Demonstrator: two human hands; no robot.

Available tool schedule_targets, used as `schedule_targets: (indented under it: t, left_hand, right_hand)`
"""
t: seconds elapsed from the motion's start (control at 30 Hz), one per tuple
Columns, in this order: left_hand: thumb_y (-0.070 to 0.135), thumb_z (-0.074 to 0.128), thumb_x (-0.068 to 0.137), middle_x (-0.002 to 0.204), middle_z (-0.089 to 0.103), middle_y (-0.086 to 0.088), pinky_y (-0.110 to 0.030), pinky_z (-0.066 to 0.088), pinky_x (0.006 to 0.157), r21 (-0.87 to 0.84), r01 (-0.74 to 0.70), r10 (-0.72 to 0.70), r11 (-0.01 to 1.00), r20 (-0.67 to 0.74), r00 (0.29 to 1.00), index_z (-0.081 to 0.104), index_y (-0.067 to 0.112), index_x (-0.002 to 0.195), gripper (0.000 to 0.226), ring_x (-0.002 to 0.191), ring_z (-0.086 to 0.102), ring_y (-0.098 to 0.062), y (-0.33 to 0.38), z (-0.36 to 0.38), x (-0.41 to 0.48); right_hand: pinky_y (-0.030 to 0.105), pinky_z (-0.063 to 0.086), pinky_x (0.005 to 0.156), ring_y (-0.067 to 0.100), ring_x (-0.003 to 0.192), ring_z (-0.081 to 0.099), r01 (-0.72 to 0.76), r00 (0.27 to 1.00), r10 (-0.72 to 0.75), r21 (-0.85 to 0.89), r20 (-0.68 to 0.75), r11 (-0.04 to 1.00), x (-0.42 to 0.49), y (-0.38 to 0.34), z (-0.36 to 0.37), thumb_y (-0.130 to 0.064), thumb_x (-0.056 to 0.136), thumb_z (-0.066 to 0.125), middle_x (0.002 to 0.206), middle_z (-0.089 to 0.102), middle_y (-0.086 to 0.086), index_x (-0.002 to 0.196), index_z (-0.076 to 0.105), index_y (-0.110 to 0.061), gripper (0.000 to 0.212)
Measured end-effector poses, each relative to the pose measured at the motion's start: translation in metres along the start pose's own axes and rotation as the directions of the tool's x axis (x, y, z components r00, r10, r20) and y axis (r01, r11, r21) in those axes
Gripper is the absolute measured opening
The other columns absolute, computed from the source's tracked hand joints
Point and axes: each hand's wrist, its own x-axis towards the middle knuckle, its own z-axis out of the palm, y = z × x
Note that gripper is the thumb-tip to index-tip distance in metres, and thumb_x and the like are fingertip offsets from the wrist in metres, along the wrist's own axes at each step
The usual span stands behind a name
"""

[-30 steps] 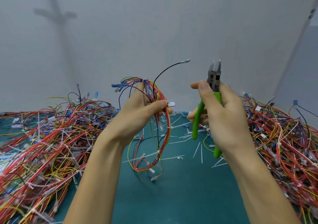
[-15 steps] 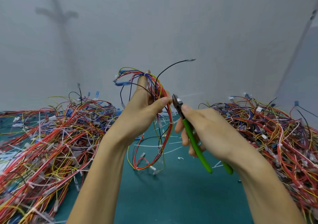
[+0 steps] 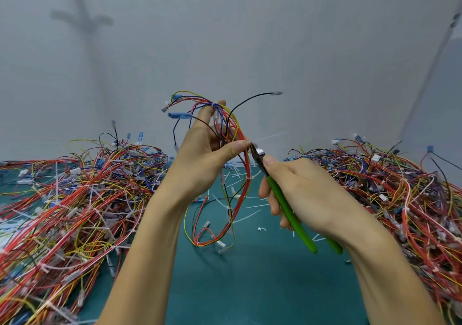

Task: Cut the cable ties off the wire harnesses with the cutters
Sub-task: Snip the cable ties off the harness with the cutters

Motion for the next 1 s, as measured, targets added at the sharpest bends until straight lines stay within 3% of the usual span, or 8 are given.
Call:
schedule_targets:
  t: [0.17,0.53,0.67,0.77,1.0]
  left_hand:
    - [0.006,0.071,0.085,0.086,0.076,-0.003,-0.014,0.051,0.072,0.028,0.001,0.000,1.000,-0.032,0.999,0.043,0.022,0.130,0.055,0.079,0.072,-0.010,0.000,0.000,0.000]
    - [0.011,0.073,0.084,0.091,0.076,-0.009,-0.019,0.054,0.076,0.048,0.064,-0.063,0.997,-0.020,0.998,0.042,0.013,0.136,0.060,0.087,0.071,-0.024,0.001,-0.002,-0.001]
    - [0.010,0.072,0.085,0.090,0.076,-0.005,-0.016,0.053,0.074,0.056,0.067,-0.066,0.996,-0.021,0.998,0.044,0.013,0.133,0.057,0.084,0.072,-0.016,0.002,-0.001,-0.001]
    - [0.013,0.072,0.085,0.090,0.076,-0.005,-0.021,0.055,0.078,0.075,0.075,-0.073,0.994,-0.028,0.997,0.042,0.015,0.136,0.059,0.087,0.072,-0.020,0.002,-0.001,-0.001]
    - [0.011,0.072,0.085,0.091,0.076,-0.006,-0.023,0.055,0.080,0.068,0.080,-0.078,0.994,-0.033,0.996,0.044,0.014,0.134,0.056,0.088,0.072,-0.021,0.000,-0.001,-0.001]
  right_hand:
    - [0.039,0.057,0.059,0.022,0.047,0.065,-0.002,1.000,0.002,-0.027,-0.016,1.000,0.000,-0.001,0.000,-0.054,0.100,0.030,0.058,0.067,0.002,0.071,0.067,-0.014,0.061]
    - [0.049,0.057,0.070,0.022,0.053,0.063,0.044,0.994,-0.054,-0.101,-0.096,0.994,0.002,-0.001,0.005,-0.055,0.099,0.031,0.058,0.066,0.003,0.067,0.066,-0.020,0.059]
    - [0.049,0.056,0.072,0.023,0.055,0.063,0.047,0.993,-0.057,-0.100,-0.107,0.994,0.002,-0.001,0.006,-0.057,0.098,0.031,0.058,0.065,0.003,0.070,0.066,-0.029,0.053]
    - [0.051,0.057,0.070,0.025,0.055,0.062,0.053,0.991,-0.062,-0.078,-0.120,0.996,0.002,-0.001,0.007,-0.057,0.098,0.032,0.057,0.065,0.005,0.070,0.066,-0.031,0.051]
    - [0.039,0.056,0.053,0.023,0.042,0.062,0.038,0.994,-0.040,-0.012,-0.102,0.999,0.005,0.002,0.010,-0.052,0.100,0.033,0.056,0.063,0.010,0.064,0.064,-0.014,0.061]
